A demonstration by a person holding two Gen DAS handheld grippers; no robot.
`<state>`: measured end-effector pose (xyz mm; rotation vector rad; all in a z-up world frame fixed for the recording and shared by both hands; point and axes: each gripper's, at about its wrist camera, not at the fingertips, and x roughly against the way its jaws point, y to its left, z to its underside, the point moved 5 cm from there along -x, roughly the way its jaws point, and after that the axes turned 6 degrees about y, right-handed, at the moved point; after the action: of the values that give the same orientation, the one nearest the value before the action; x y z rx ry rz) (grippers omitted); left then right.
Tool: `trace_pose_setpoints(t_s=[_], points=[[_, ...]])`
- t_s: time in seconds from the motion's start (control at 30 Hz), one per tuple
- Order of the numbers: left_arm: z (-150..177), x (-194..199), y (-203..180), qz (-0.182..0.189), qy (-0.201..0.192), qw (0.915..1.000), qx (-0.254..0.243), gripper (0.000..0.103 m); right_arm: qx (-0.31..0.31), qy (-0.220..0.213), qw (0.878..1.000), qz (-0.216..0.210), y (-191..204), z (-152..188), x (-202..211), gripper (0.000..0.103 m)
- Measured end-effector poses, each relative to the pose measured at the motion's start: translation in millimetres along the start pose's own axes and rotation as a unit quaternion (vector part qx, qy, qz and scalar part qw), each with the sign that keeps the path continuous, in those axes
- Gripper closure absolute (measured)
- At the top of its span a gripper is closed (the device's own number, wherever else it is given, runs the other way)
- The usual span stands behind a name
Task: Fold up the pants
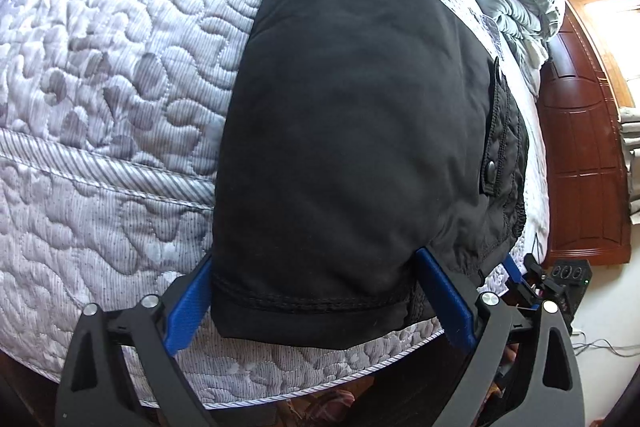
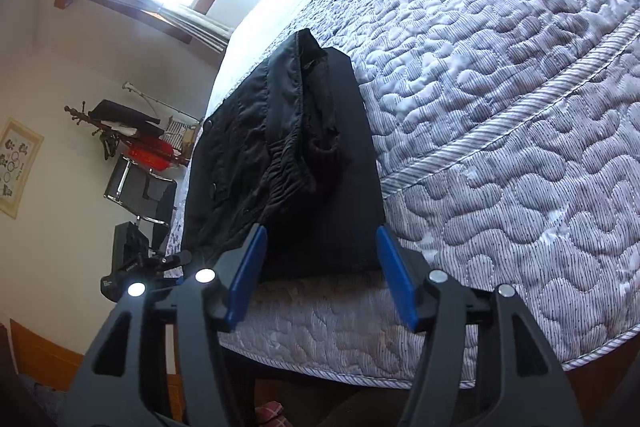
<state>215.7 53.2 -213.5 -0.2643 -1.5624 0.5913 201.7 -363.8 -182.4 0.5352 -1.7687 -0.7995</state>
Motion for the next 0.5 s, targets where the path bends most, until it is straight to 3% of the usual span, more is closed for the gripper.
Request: trace_pose_setpoints(t_s=[0.03, 0.07, 0.17, 0.33, 0.5], points=[[-0.1, -0.4, -1.5, -0.004, 0.000, 1.0000, -0.001, 0.010, -0.005, -0.002, 1.000, -0.004, -1.2, -1.1, 1.6, 0.025], [-0.6, -0.8, -2.8, -0.008, 0.000, 1.0000, -0.003, 0.013, -0.013, -0.004, 1.000, -0.009, -2.8, -2.7, 3.2, 0.018], [0.9, -0.3, -5.7, -0.023, -0.005, 0.9996, -0.015, 0.018, -0.032, -0.005, 0.999, -0.034, -5.7, -7.3, 7.1, 0.011], [2.4, 1.1, -3.7, -0.027, -0.006, 0.9995, -0.016, 0.021, -0.040, 0.022, 0.999, -0.023, -8.1, -16.6, -5.1, 0.010], [2.1, 1.5, -3.0, -0.026, -0.003, 0.9995, -0.018, 0.022, -0.039, 0.042, 0.997, -0.042, -5.7, -29.3, -25.7, 0.010]])
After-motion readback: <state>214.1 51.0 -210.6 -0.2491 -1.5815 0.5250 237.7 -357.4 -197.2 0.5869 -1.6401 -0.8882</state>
